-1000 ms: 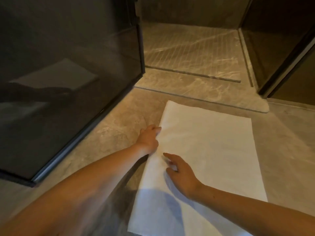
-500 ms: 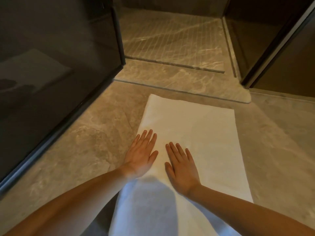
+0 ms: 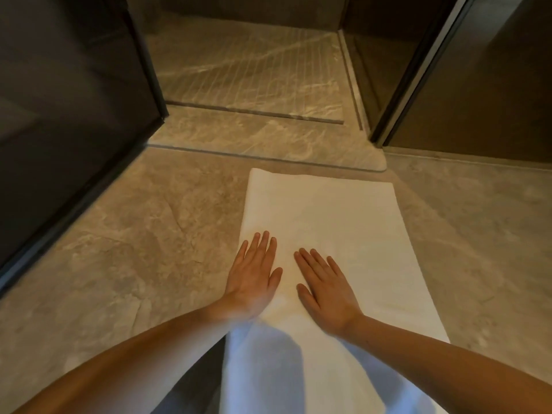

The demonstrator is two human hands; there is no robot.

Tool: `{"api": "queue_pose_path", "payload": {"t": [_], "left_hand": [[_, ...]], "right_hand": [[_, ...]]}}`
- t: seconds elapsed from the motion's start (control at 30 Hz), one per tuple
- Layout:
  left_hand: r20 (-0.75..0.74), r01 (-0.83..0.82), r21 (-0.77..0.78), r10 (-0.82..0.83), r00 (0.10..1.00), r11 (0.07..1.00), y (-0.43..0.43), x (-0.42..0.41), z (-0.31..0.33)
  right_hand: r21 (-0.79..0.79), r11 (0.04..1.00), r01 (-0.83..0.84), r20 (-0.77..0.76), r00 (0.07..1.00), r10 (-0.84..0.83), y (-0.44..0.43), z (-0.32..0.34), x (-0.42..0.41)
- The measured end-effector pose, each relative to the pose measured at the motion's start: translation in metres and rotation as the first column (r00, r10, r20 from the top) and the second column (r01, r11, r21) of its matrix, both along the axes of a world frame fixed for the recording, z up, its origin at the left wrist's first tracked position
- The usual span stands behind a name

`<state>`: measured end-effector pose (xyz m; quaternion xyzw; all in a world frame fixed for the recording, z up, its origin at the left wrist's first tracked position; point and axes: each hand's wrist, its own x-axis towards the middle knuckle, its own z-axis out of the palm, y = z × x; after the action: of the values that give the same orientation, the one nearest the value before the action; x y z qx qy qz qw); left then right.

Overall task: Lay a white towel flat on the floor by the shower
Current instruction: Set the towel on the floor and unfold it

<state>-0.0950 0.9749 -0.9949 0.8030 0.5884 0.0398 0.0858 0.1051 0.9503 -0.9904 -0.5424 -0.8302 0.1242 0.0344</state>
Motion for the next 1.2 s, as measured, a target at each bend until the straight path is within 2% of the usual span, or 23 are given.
{"api": "queue_pose_path", "payload": {"t": [0.2,0.4,0.6,0.77,0.87,0.93,1.03,1.13,1.2], "left_hand": [[0.026,0.189,-0.003,-0.189,0.982,0.982,0.000,0.061,-0.001],[0.012,0.252,-0.024,-0.252,0.968,0.967,0.006,0.107,0.000],[-0.021,0.275,-0.036,-0.276,0.961,0.961,0.006,0.115,0.001],[-0.094,0.283,-0.080,-0.290,0.953,0.956,0.007,0.118,0.005],[-0.202,0.342,-0.079,-0.351,0.914,0.936,0.014,0.118,0.012],[-0.249,0.445,-0.037,-0.439,0.863,0.895,0.020,0.124,0.020],[-0.142,0.575,-0.002,-0.569,0.810,0.818,0.027,0.152,0.033],[-0.004,0.672,0.022,-0.672,0.741,0.740,0.028,0.199,0.040],[0.036,0.722,0.033,-0.723,0.690,0.691,0.025,0.231,0.041]], "right_hand": [[0.000,0.999,0.033,0.020,0.999,-0.033,-0.007,0.002,0.065],[-0.005,0.996,0.092,0.030,0.995,-0.092,-0.014,0.005,0.108],[-0.010,0.995,0.104,0.027,0.994,-0.103,-0.015,0.004,0.117],[-0.060,0.995,0.076,0.071,0.995,-0.072,-0.012,0.006,0.115],[-0.127,0.991,0.037,0.007,0.999,-0.036,-0.002,0.024,0.126],[-0.111,0.986,0.126,-0.084,0.987,-0.135,-0.003,0.040,0.148],[-0.052,0.925,0.377,-0.118,0.917,-0.380,-0.022,0.056,0.196],[-0.079,0.800,0.595,-0.104,0.793,-0.600,-0.052,0.057,0.241],[-0.115,0.701,0.704,-0.053,0.700,-0.712,-0.068,0.055,0.261]]}}
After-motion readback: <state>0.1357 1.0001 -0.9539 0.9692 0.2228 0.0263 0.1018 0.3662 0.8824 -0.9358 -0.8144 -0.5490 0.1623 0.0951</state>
